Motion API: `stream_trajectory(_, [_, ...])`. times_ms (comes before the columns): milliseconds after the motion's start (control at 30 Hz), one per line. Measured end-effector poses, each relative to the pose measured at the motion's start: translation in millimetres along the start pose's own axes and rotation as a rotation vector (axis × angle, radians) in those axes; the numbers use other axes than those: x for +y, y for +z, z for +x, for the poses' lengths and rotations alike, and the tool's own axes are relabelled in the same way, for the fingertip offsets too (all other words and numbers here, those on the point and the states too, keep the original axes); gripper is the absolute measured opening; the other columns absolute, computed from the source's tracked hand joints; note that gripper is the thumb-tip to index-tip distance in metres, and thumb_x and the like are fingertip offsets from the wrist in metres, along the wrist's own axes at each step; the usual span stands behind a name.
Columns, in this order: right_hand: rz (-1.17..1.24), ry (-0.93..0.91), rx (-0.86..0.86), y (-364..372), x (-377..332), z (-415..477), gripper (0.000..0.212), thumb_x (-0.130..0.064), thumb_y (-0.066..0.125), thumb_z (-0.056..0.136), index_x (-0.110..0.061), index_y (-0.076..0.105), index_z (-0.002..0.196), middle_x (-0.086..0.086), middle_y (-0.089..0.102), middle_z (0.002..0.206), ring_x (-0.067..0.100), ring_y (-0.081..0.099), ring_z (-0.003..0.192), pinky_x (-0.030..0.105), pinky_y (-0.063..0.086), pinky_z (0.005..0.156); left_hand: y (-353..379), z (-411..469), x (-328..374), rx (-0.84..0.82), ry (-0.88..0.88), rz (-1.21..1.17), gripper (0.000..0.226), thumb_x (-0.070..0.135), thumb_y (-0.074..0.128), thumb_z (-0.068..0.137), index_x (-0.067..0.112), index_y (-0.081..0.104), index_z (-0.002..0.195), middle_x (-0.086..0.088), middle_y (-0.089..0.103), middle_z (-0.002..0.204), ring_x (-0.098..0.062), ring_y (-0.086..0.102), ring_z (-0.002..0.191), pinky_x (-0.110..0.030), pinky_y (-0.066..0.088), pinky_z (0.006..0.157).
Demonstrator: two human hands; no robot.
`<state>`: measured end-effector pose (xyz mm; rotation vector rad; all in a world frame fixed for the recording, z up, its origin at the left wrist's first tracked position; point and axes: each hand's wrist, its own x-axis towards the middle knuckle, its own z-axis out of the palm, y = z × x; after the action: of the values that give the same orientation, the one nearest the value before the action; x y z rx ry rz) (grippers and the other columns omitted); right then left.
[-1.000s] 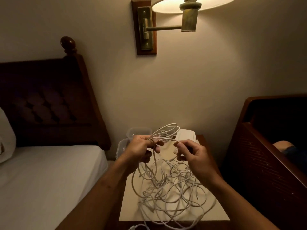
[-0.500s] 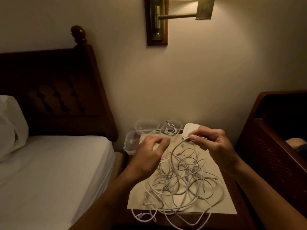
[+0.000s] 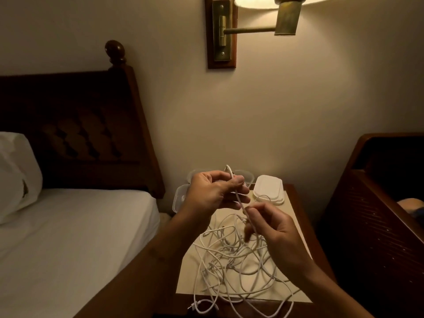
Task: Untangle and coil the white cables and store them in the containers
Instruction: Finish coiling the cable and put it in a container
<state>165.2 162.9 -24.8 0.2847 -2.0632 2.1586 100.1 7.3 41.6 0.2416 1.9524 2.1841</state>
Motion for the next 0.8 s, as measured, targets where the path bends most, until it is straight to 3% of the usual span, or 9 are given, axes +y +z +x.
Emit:
stream_trajectory(100, [-0.041,-0.053,0.05,-7.2,-7.0,5.4,0.015,-0.014,0.055,0.098,-0.008,0.068,0.103,0.003,0.062,0.076,0.033,0.061,0.072,0.03,0.057,0.062,-9.1,7.3,0.2,0.105,0.143,0.493,0.03,0.034,0.078,0.089,0.007,0.073,0.099,-0.005,0.077,0.086,-0.017,0.074,0.076,-0.031,0.056,0.066])
stream_trajectory(200, [-0.126,-0.092,-0.035,-22.2,-18.0,14.2,0.016,-0.02,0.062,0.092,-0.013,0.07,0.103,0.003,0.065,0.083,0.014,0.061,0.07,0.027,0.053,0.061,-19.2,12.7,1.6,0.354,0.492,1.075,0.048,0.061,0.067,0.089,0.021,0.066,0.116,0.003,0.063,0.108,-0.012,0.058,0.101,-0.03,0.05,0.084])
stream_trajectory(300, [-0.305,-0.15,-0.135,-37.3,-28.4,29.2,0.012,-0.02,0.065,0.092,-0.014,0.073,0.098,-0.003,0.069,0.085,0.01,0.065,0.078,0.022,0.052,0.065,-18.8,17.2,14.1,0.101,0.742,1.002,0.037,0.048,0.059,0.097,0.016,0.071,0.11,-0.001,0.061,0.11,-0.014,0.057,0.104,-0.036,0.052,0.087])
stream_trajectory(367, [-0.408,-0.234,-0.154,-44.3,-34.6,39.2,0.01,-0.023,0.067,0.092,-0.018,0.073,0.097,-0.002,0.07,0.091,0.016,0.067,0.082,0.029,0.055,0.068,-16.0,21.5,16.2,-0.204,0.596,0.803,0.039,0.041,0.054,0.102,0.008,0.076,0.099,-0.006,0.071,0.099,-0.019,0.068,0.093,-0.047,0.056,0.083])
stream_trajectory(433, [-0.399,-0.287,-0.145,-46.9,-37.7,45.9,0.007,-0.019,0.067,0.093,-0.018,0.073,0.097,-0.005,0.068,0.091,0.007,0.065,0.072,0.019,0.051,0.061,-12.9,22.4,13.1,-0.396,0.358,0.552,0.051,0.04,0.049,0.106,-0.003,0.074,0.097,-0.017,0.074,0.088,-0.031,0.073,0.082,-0.052,0.06,0.081])
stream_trajectory(500, [-0.395,-0.335,-0.118,-46.4,-37.0,50.8,0.007,-0.011,0.066,0.093,-0.012,0.071,0.097,-0.009,0.065,0.087,0.0,0.062,0.065,0.011,0.046,0.056,-7.6,18.1,7.8,-0.462,0.176,0.384,0.057,0.04,0.044,0.106,-0.01,0.07,0.097,-0.02,0.07,0.073,-0.029,0.068,0.06,-0.041,0.061,0.061])
stream_trajectory(567, [-0.434,-0.402,-0.071,-46.3,-33.1,54.4,0.007,-0.009,0.067,0.092,-0.01,0.072,0.097,-0.01,0.062,0.087,0.007,0.063,0.072,0.016,0.048,0.061,-3.0,12.6,2.7,-0.506,0.039,0.263,0.062,0.045,0.039,0.106,-0.008,0.069,0.098,-0.012,0.058,0.059,-0.018,0.047,0.042,-0.026,0.04,0.042])
stream_trajectory(667, [-0.513,-0.512,0.004,-46.9,-26.4,59.1,0.005,-0.011,0.069,0.091,-0.01,0.072,0.096,-0.005,0.062,0.088,0.018,0.064,0.077,0.035,0.053,0.064,-2.1,8.4,-3.0,-0.635,-0.124,0.104,0.068,0.053,0.03,0.108,-0.003,0.068,0.112,-0.007,0.045,0.054,-0.013,0.029,0.04,-0.026,0.023,0.041])
stream_trajectory(800, [-0.42,-0.476,0.094,-42.6,-23.3,56.3,0.01,-0.021,0.07,0.09,-0.013,0.071,0.095,-0.003,0.069,0.089,0.02,0.071,0.084,0.039,0.06,0.072,-3.5,-0.9,-7.5,-0.831,-0.275,-0.107,0.07,0.052,0.023,0.11,-0.007,0.057,0.13,-0.002,0.042,0.05,-0.01,0.027,0.039,-0.023,0.025,0.04])
